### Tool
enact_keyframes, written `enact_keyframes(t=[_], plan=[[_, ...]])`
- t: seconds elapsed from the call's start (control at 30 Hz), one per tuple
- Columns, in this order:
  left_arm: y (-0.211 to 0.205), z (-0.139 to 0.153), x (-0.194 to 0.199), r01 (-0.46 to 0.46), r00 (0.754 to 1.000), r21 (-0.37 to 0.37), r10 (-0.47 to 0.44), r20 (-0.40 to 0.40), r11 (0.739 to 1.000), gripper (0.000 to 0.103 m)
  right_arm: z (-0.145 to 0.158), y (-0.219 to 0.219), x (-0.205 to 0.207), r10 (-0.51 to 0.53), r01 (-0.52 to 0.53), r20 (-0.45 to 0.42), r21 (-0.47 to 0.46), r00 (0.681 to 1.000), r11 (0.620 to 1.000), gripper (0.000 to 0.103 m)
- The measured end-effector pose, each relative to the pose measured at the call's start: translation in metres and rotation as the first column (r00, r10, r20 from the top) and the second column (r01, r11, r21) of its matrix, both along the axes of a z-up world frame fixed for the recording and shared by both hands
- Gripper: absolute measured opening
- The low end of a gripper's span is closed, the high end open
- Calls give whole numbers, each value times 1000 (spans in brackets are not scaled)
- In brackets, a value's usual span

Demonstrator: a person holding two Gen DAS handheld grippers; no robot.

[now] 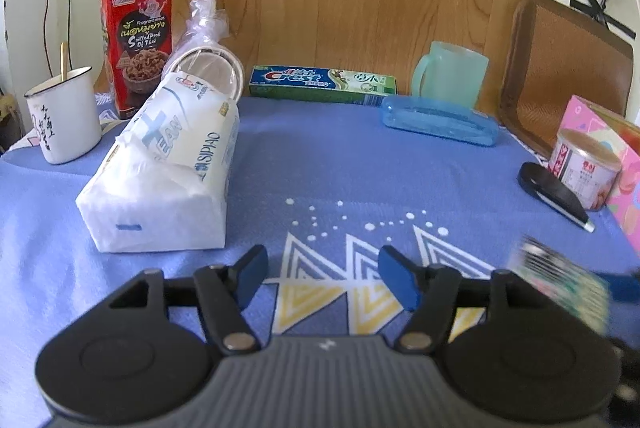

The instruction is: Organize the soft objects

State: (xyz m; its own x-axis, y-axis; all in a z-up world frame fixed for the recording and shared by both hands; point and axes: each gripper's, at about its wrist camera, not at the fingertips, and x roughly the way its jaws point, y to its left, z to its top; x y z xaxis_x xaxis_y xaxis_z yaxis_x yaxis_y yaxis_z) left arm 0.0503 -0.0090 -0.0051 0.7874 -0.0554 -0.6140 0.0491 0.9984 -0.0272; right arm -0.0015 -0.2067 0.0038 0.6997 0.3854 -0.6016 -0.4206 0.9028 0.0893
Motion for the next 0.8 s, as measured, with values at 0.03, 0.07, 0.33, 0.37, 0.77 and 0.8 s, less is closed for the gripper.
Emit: enact_keyframes(t=[0.03, 0.07, 0.33, 0.37, 0.77, 0.8], plan=[[-1, 0, 0, 0, 1000, 7, 0, -1, 1000, 63, -2, -5, -7, -19, 19, 12, -1, 1000, 1000, 62], [-2, 0, 0, 1, 1000, 15, -1, -2, 1000, 64, -3, -9, -15, -46, 47, 32, -16, 998, 999, 62], [-10, -1, -1, 5, 1000, 62, -4, -10, 998, 67, -13, -46, -53, -254, 254, 86, 12, 963, 967, 69], [-10, -1, -1, 4, 1000, 64, -4, -10, 998, 67, -13, -49, -57, -268, 266, 87, 29, 960, 963, 69], [-11, -1, -1, -12, 1000, 78, 13, -12, 997, 74, -17, -69, -74, -318, 305, 69, 149, 946, 941, 79], [-11, -1, -1, -12, 1000, 80, 13, -11, 997, 74, -17, -70, -74, -317, 304, 68, 154, 946, 940, 79]])
